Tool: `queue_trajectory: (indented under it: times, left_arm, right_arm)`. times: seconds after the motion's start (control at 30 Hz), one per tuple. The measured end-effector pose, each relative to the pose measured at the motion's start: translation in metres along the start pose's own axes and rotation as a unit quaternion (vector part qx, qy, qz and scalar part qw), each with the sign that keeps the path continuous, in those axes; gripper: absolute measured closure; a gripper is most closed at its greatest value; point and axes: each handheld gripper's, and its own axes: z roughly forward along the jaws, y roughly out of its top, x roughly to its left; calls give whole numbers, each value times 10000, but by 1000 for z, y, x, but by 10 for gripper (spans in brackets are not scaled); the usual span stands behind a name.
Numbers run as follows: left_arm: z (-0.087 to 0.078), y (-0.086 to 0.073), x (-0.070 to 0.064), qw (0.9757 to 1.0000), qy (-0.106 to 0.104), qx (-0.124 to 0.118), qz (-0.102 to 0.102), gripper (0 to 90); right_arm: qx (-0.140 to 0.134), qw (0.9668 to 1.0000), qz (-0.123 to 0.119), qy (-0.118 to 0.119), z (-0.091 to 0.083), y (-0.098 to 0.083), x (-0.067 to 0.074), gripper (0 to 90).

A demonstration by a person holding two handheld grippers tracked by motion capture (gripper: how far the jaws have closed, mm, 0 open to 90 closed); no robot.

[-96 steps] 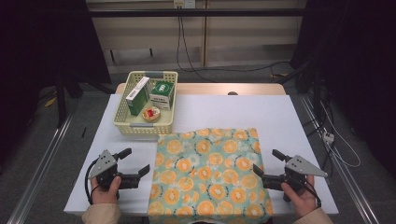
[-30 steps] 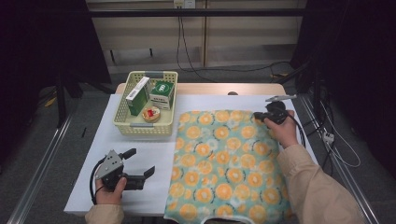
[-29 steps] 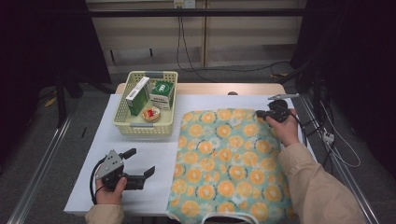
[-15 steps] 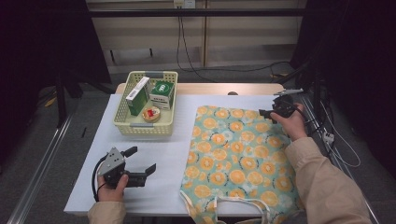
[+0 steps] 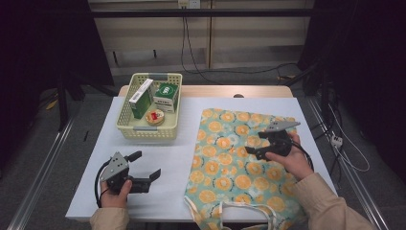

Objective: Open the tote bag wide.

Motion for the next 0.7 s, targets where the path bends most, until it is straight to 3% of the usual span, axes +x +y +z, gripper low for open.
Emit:
queue_trajectory:
  times: [0.03, 0.13, 0.27, 0.33, 0.4, 0.43, 0.7]
  left_arm:
    - [0, -1, -1, 10000, 4, 1, -12, 34]
    - [-2, 0, -1, 10000, -3, -3, -1, 34]
    - [-4, -2, 1, 10000, 44, -19, -43, 36]
    - [-5, -3, 2, 9998, 41, -88, -169, 35]
    - [-5, -3, 4, 9997, 68, -122, -188, 35]
    - [-6, -4, 5, 9997, 56, -116, -210, 34]
    - [-2, -5, 6, 9996, 41, -139, -230, 34]
  right_arm:
    - [0, 10000, 0, 0, 0, 0, 0, 173]
    - [56, 9995, -285, 81, 0, -6, 23, 139]
    - [36, 9980, -412, 476, 5, -15, 47, 145]
    - [23, 9978, -410, 522, 5, -17, 51, 149]
    - [44, 9971, -552, 519, 8, -20, 56, 144]
    - [10, 9967, -499, 635, 10, -24, 59, 155]
    - [38, 9947, -679, 771, 11, -28, 73, 157]
